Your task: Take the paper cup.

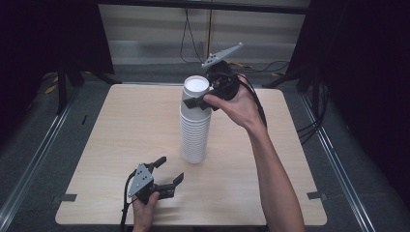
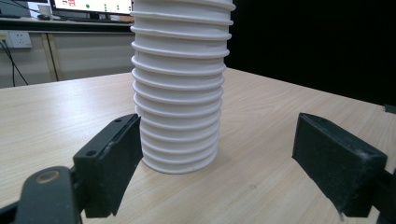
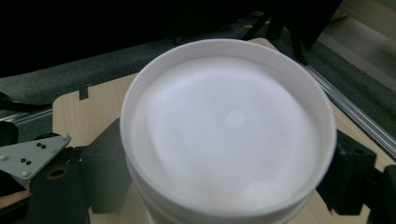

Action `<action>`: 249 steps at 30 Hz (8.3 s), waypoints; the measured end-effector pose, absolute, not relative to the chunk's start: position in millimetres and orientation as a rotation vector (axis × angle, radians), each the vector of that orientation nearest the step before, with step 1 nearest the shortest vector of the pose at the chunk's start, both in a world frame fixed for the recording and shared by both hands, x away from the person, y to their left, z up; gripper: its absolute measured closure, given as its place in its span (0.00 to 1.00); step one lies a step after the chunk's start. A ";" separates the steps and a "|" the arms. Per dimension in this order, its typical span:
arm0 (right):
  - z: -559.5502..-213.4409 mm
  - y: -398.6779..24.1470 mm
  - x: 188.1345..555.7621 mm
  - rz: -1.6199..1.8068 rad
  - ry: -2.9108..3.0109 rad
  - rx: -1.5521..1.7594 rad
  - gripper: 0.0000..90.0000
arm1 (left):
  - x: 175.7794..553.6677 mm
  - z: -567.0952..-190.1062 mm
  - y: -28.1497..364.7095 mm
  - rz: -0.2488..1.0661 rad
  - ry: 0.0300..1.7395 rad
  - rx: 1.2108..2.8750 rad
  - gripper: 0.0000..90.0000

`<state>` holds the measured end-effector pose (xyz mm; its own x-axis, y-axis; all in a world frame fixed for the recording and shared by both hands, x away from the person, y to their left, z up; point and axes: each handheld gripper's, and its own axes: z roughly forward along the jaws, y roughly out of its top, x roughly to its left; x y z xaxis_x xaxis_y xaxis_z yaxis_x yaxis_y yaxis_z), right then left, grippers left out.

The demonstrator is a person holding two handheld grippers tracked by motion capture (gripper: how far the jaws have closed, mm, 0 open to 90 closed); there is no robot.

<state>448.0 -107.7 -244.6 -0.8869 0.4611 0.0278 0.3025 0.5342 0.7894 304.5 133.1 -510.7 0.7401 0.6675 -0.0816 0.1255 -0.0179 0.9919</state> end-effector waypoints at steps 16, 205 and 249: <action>-236.4 -101.6 450.4 1.173 2.645 0.618 0.23 | 304.7 -510.7 133.3 0.482 0.665 1.552 0.18; -365.0 -171.8 351.7 1.834 2.335 0.672 0.25 | 309.5 -464.1 129.4 0.293 0.539 1.632 0.19; -426.4 -139.5 349.6 1.782 2.573 0.682 0.25 | 318.6 -471.6 101.1 0.207 0.357 1.772 0.13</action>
